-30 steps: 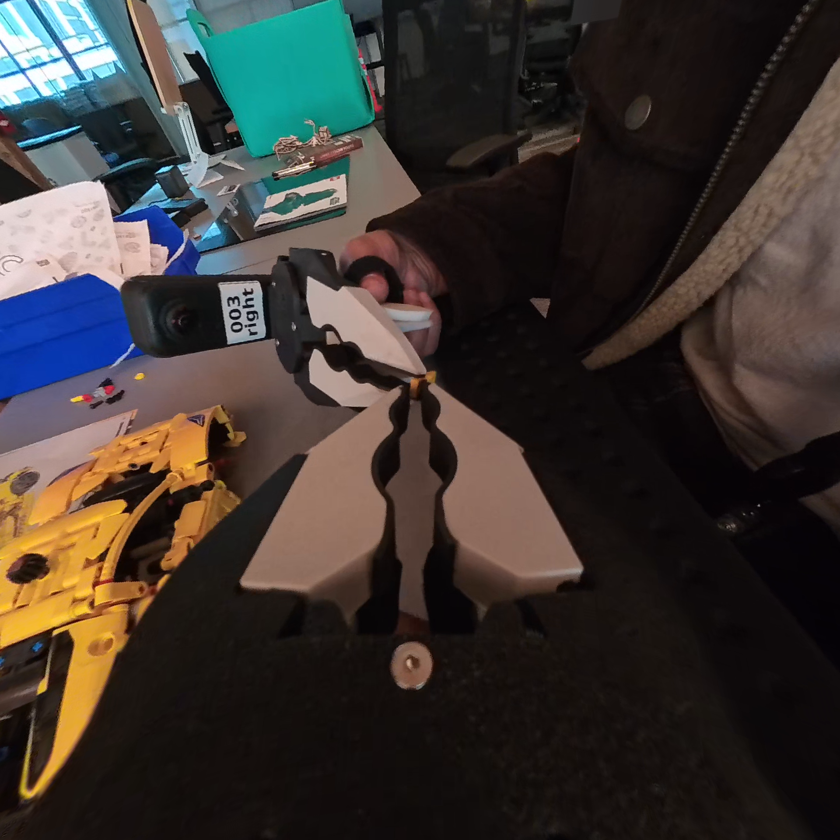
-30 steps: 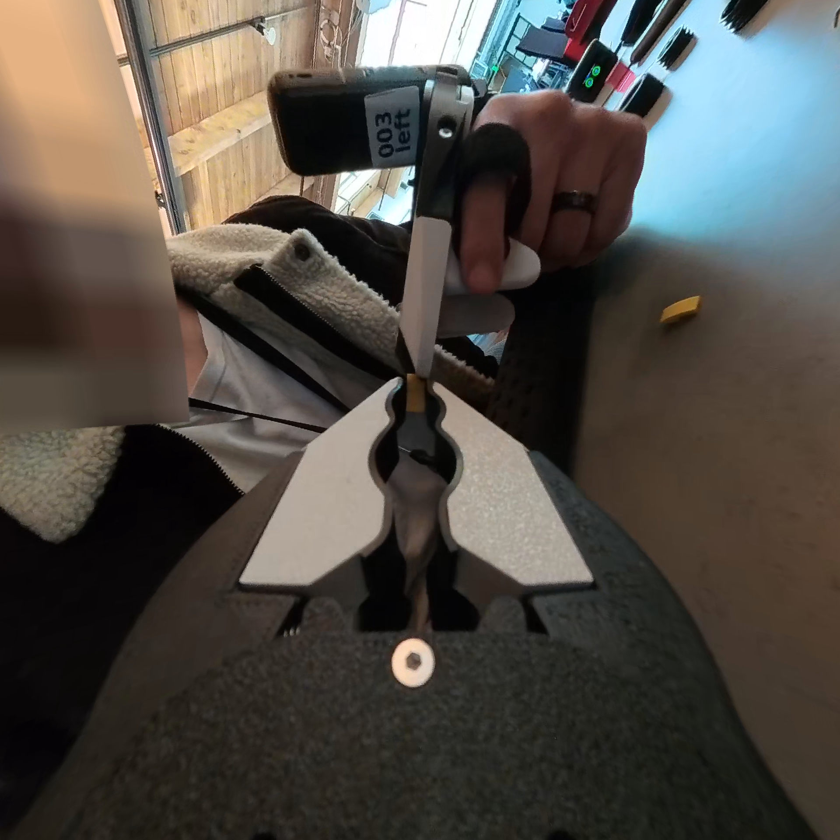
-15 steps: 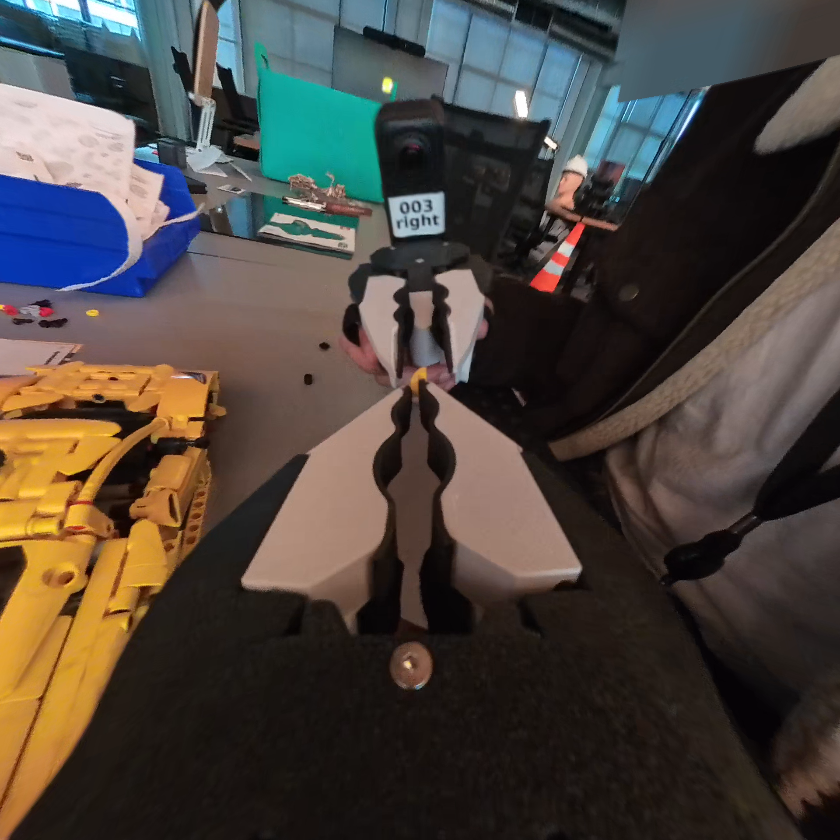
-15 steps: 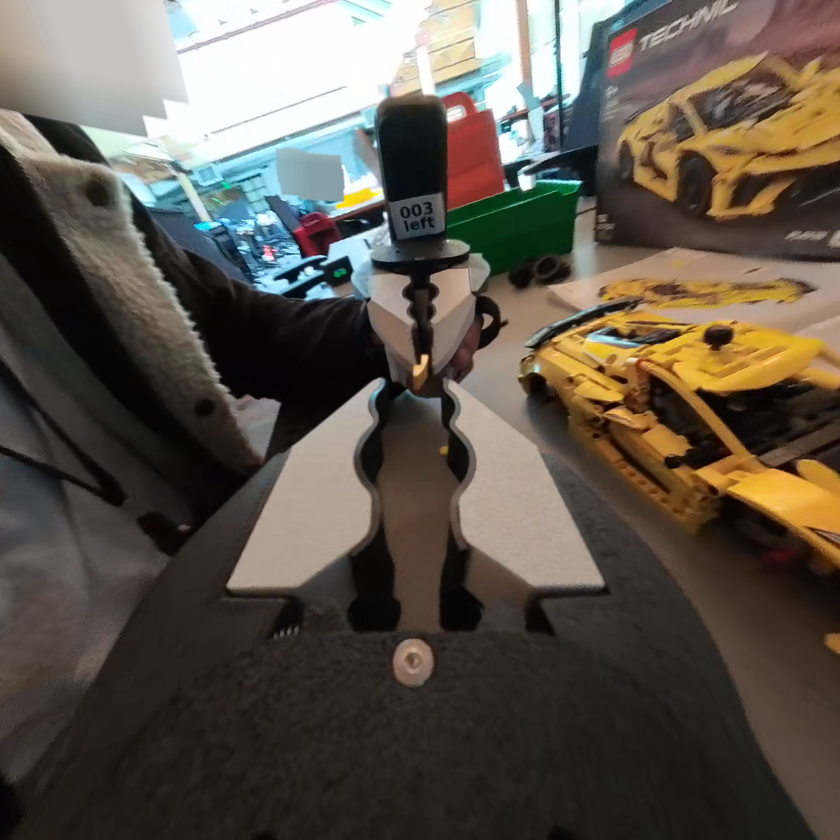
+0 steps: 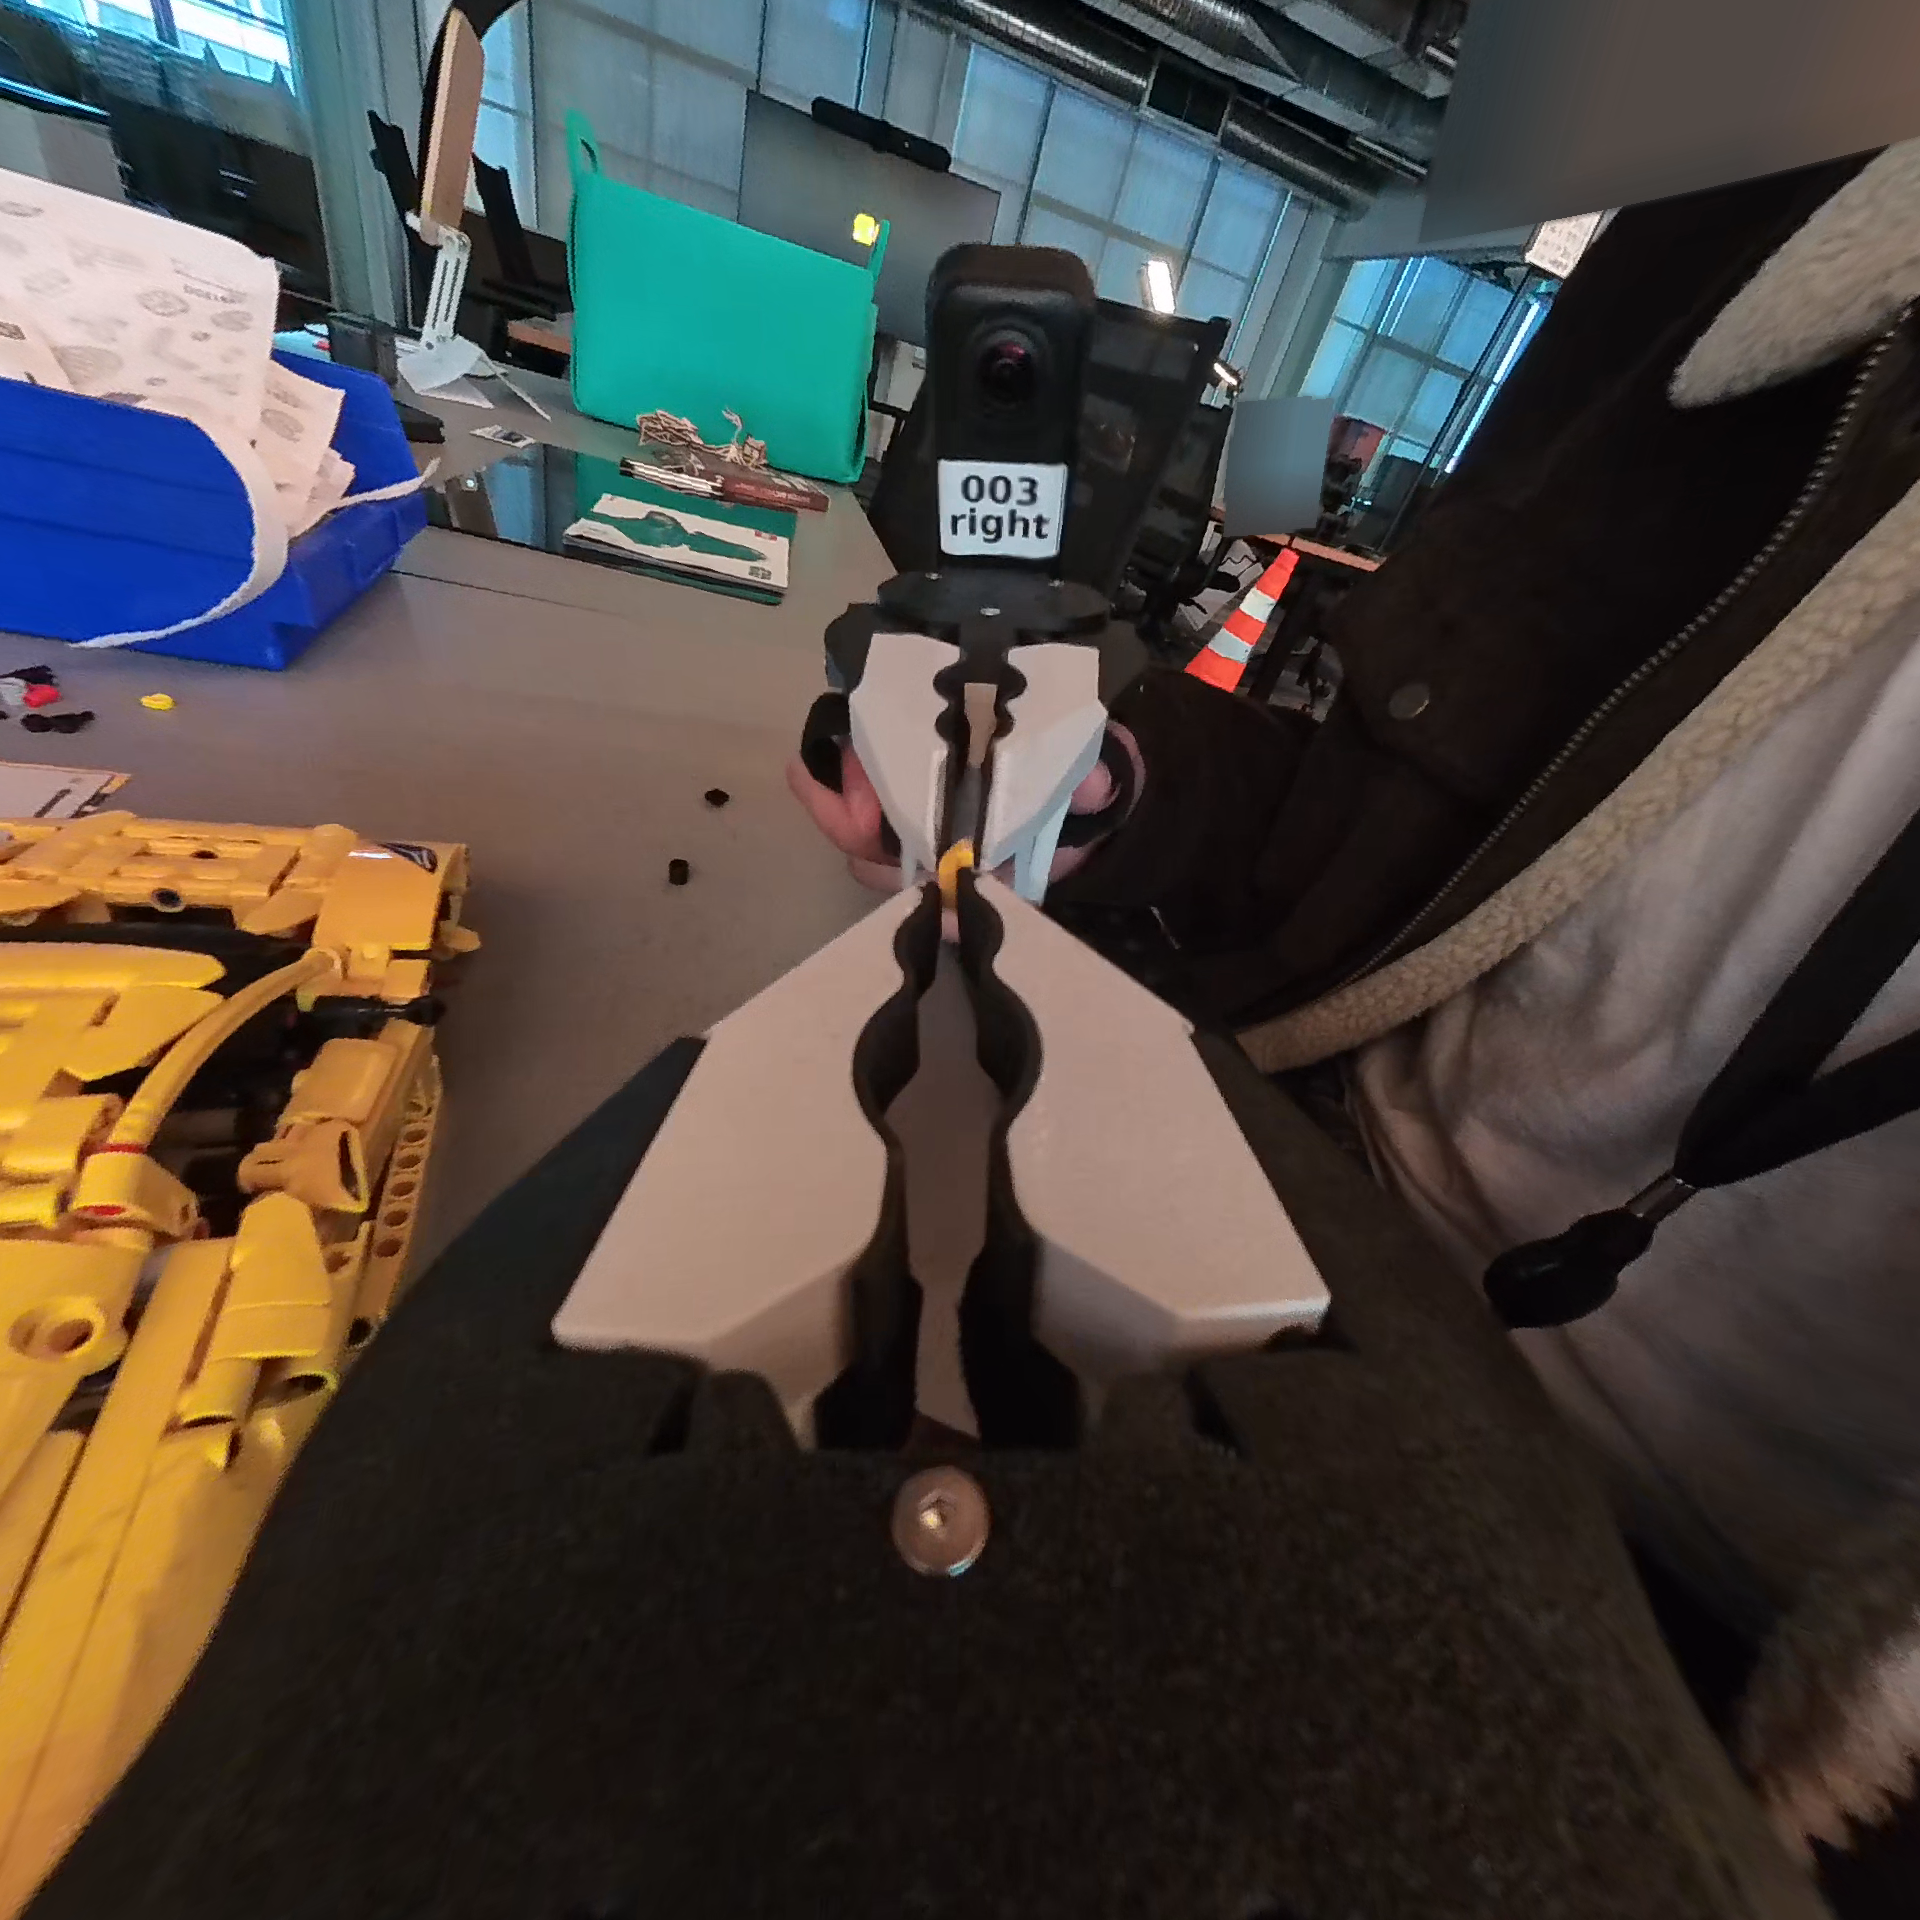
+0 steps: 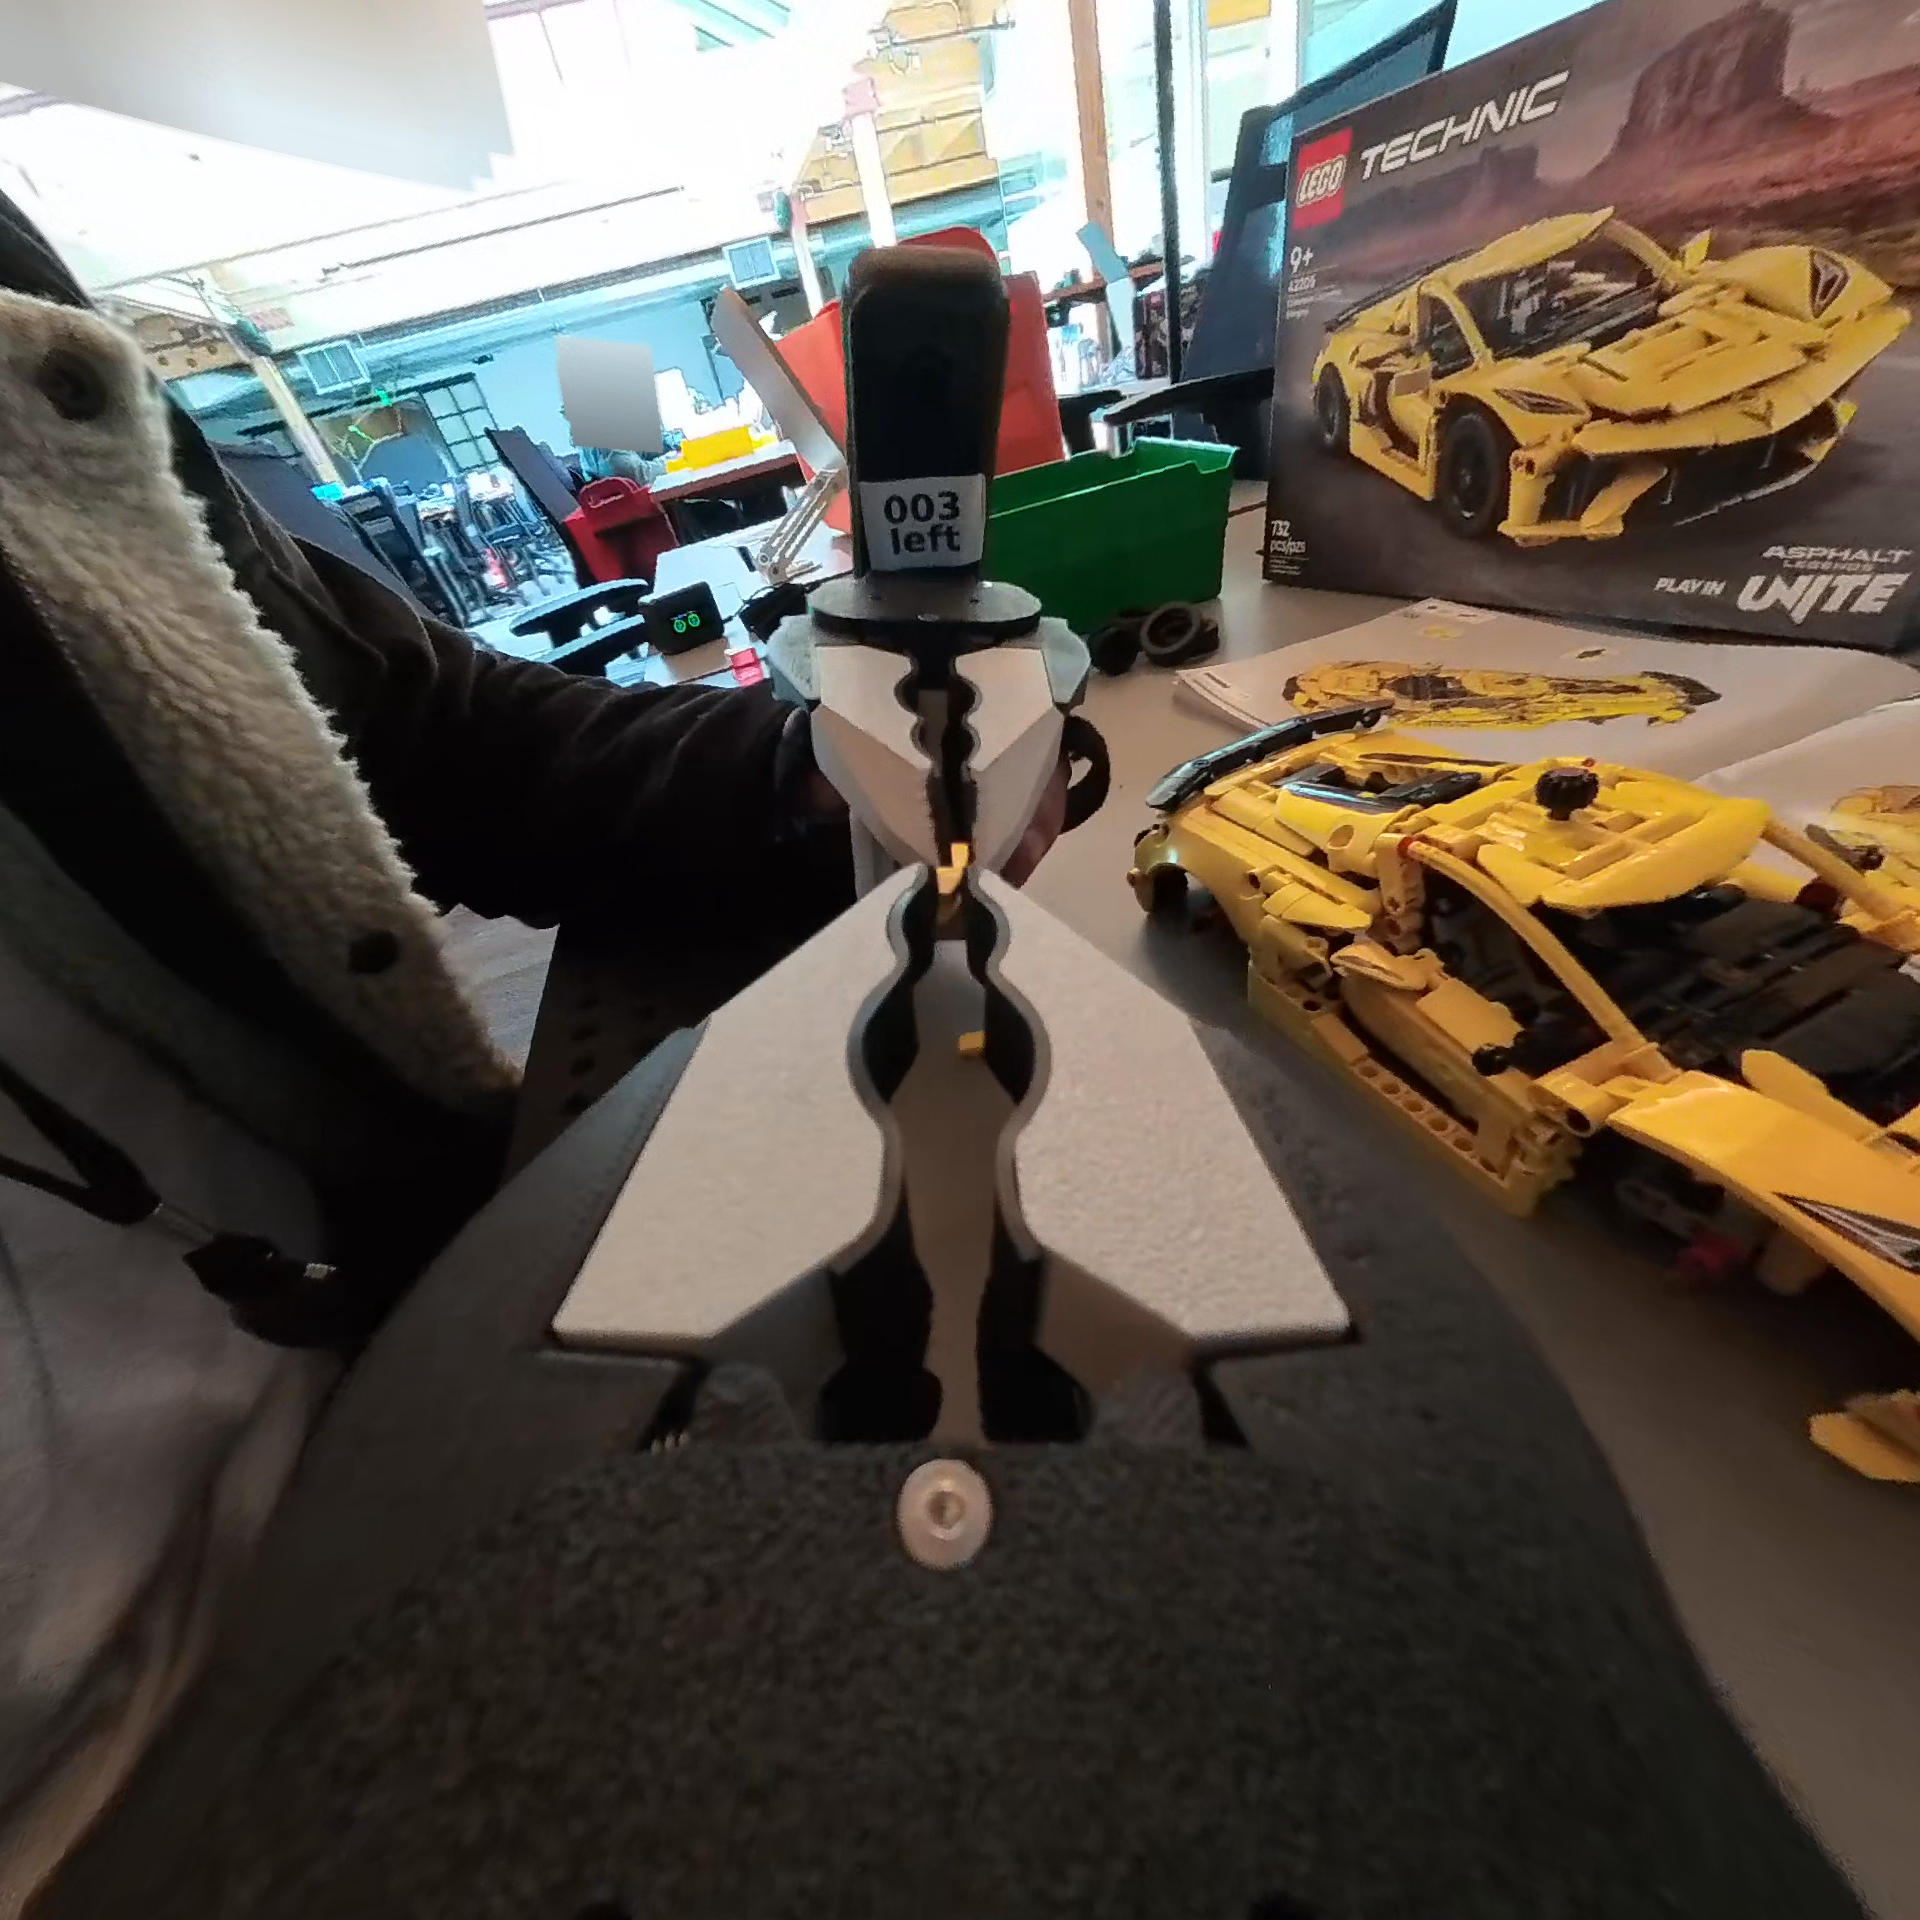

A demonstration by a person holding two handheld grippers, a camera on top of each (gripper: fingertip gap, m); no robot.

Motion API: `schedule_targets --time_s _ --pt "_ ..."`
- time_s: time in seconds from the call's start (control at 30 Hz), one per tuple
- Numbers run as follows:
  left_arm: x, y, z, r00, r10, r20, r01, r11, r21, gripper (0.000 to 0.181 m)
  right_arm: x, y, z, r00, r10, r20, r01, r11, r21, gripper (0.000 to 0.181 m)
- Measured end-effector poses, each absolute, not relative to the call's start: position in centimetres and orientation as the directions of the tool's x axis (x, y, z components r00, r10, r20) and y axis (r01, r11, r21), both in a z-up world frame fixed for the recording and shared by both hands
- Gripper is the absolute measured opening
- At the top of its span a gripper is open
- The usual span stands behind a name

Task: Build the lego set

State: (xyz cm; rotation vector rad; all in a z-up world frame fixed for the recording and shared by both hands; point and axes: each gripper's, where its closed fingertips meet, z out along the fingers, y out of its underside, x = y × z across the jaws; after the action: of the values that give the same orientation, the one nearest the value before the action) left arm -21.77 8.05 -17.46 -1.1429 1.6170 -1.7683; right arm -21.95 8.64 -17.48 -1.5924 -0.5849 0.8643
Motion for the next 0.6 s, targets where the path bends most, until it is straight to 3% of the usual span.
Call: schedule_targets --time_s 0.3,0.5,0.6 --pt "-20.8 9.2 -18.0 -0.467 -0.826 0.316 -0.197 -0.252 -0.948 0.004 -20.8 9.9 -18.2 0.698 0.695 -0.17 -0.05 -0.189 -0.981 0.003" --pt "-17.5 13.3 -21.8 -0.061 -0.975 0.215 -0.283 -0.189 -0.94 0.026 -14.7 14.2 -22.4 0.97 0.236 -0.05 0.036 -0.346 -0.938 0.003" --pt "-16.3 14.2 -22.4 0.043 -0.975 0.218 -0.292 -0.221 -0.93 0.03 -14.2 15.4 -23.4 0.99 0.142 0.004 0.06 -0.396 -0.916 0.003"
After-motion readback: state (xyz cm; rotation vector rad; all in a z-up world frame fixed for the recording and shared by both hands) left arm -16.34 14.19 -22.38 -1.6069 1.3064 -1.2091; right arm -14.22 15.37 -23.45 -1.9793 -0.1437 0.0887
